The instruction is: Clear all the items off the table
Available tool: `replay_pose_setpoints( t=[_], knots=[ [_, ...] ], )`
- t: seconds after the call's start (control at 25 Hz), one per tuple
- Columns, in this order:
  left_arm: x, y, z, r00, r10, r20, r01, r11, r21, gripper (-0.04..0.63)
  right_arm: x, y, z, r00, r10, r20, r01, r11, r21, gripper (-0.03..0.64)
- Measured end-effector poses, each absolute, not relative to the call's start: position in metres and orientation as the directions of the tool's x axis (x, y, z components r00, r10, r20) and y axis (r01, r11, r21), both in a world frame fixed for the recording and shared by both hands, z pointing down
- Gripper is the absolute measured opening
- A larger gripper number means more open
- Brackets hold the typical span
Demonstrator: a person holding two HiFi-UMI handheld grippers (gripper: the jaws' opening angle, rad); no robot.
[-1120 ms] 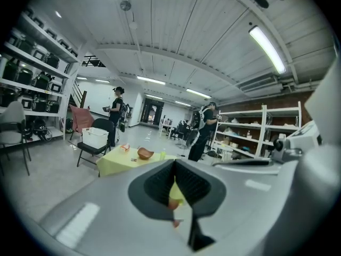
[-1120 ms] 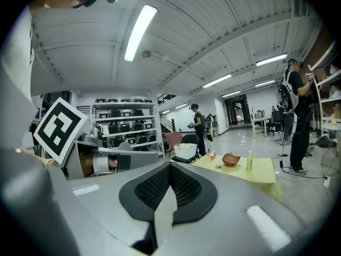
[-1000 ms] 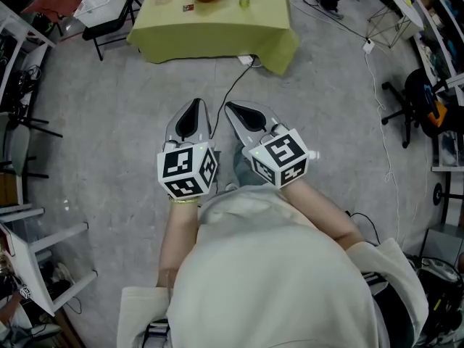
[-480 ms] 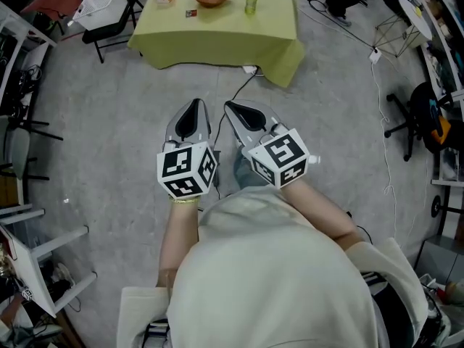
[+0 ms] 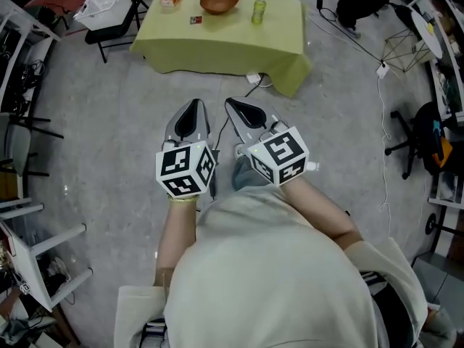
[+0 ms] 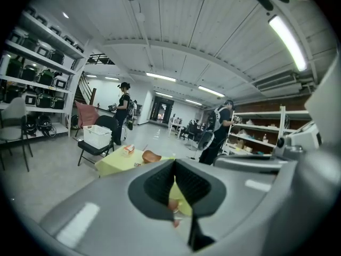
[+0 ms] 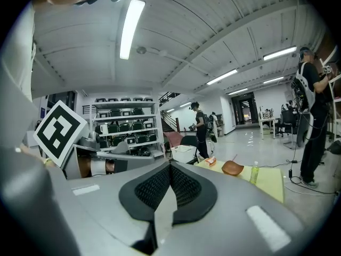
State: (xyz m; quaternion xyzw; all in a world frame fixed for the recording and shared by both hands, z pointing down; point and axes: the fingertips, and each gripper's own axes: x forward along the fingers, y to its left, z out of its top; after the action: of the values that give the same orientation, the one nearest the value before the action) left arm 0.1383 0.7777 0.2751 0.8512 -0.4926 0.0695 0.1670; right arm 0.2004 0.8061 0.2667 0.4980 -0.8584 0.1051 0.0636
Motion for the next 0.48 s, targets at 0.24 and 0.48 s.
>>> replay_pose_setpoints(
  t=[0.24, 0.48],
  knots=[
    [0.154, 0.739, 0.273, 0.48, -0.83, 0.286, -0.875, -0.43, 0.222, 0.011, 0.217, 0.766, 0.262, -0.524, -0.825, 0.212, -0.852, 0.514, -0.104, -0.003],
    [0.172, 0.701, 0.273, 0.453, -0.843, 0.289, -0.888, -0.399, 0.228, 0.011, 0.24, 0.726, 0.263, -0.544, -0.812, 0.213, -0.839, 0.534, -0.105, -0.003]
  ],
)
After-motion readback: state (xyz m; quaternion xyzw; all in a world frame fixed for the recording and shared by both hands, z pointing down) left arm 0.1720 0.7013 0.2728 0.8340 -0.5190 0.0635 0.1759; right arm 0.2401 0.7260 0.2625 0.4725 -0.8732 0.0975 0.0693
